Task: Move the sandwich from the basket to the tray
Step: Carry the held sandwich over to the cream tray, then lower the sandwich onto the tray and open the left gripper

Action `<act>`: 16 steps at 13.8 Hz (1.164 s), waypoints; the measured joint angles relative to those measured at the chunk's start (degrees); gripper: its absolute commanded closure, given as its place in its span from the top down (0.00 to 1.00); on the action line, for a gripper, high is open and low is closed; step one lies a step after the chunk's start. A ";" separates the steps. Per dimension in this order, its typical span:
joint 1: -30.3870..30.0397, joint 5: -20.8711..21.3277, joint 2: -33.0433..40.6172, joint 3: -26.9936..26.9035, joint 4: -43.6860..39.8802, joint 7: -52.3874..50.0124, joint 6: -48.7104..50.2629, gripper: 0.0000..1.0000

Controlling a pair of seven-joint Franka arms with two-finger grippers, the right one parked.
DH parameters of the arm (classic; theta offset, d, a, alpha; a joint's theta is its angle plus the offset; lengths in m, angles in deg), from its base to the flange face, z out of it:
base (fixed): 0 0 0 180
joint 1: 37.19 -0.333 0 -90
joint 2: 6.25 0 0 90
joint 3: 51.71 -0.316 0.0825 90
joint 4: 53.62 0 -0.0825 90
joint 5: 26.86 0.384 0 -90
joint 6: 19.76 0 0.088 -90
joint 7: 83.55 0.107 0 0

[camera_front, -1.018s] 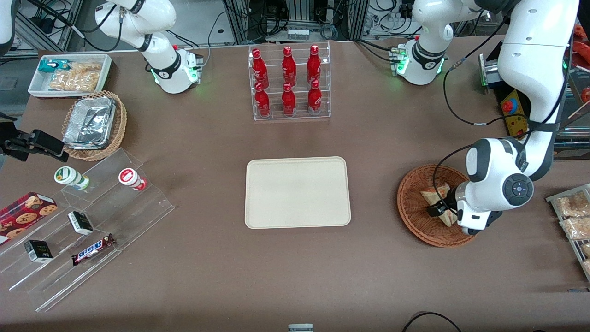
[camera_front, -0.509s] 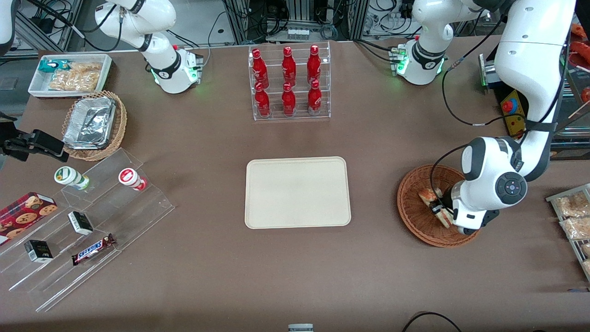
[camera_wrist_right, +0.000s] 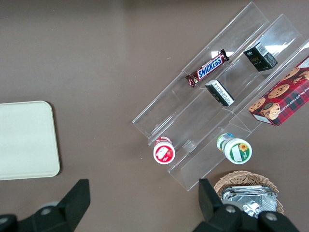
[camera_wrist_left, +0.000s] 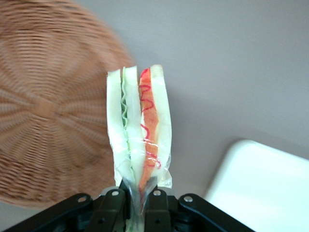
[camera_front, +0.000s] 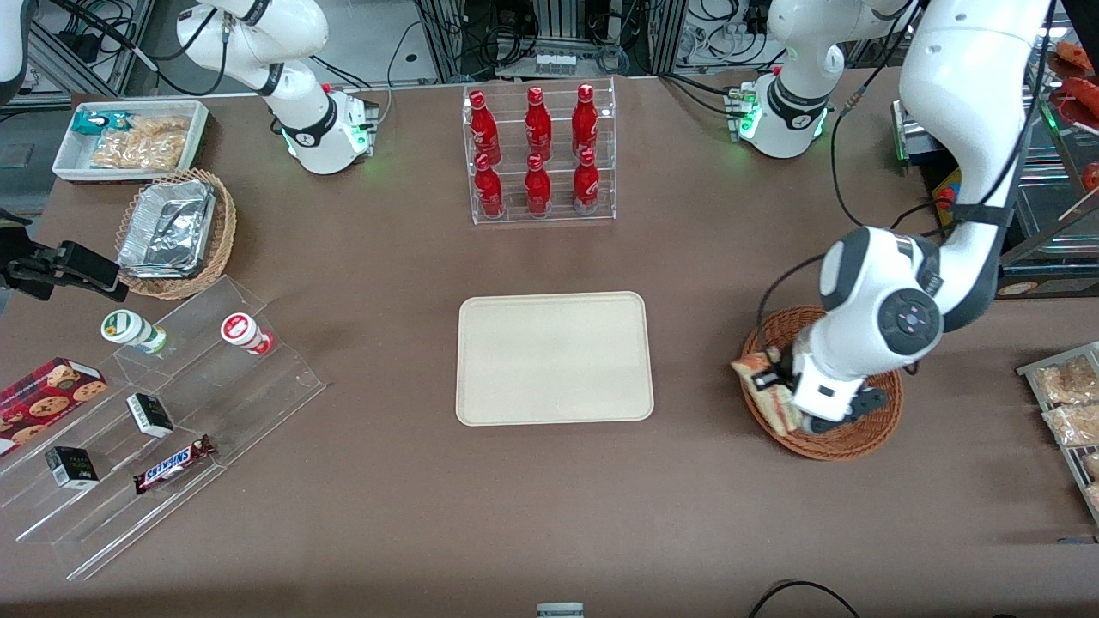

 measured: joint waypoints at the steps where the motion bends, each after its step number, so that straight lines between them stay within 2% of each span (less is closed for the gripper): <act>1: 1.38 0.00 -0.05 1.73 -1.43 -0.21 0.66 0.16; 6: 16.70 0.90 -5.79 2.51 -6.44 -7.35 0.95 0.20; 9: 24.55 8.67 -13.39 1.85 -12.97 -18.44 0.73 0.22; 11: 27.40 13.37 -18.74 1.68 -18.15 -23.44 0.73 0.28; 13: 28.51 14.62 -22.24 1.61 -21.82 -24.72 0.73 0.60; 14: 28.56 14.67 -23.04 1.60 -22.81 -24.80 0.73 1.00; 16: 28.55 15.02 -23.31 1.36 -23.80 -24.91 0.79 1.00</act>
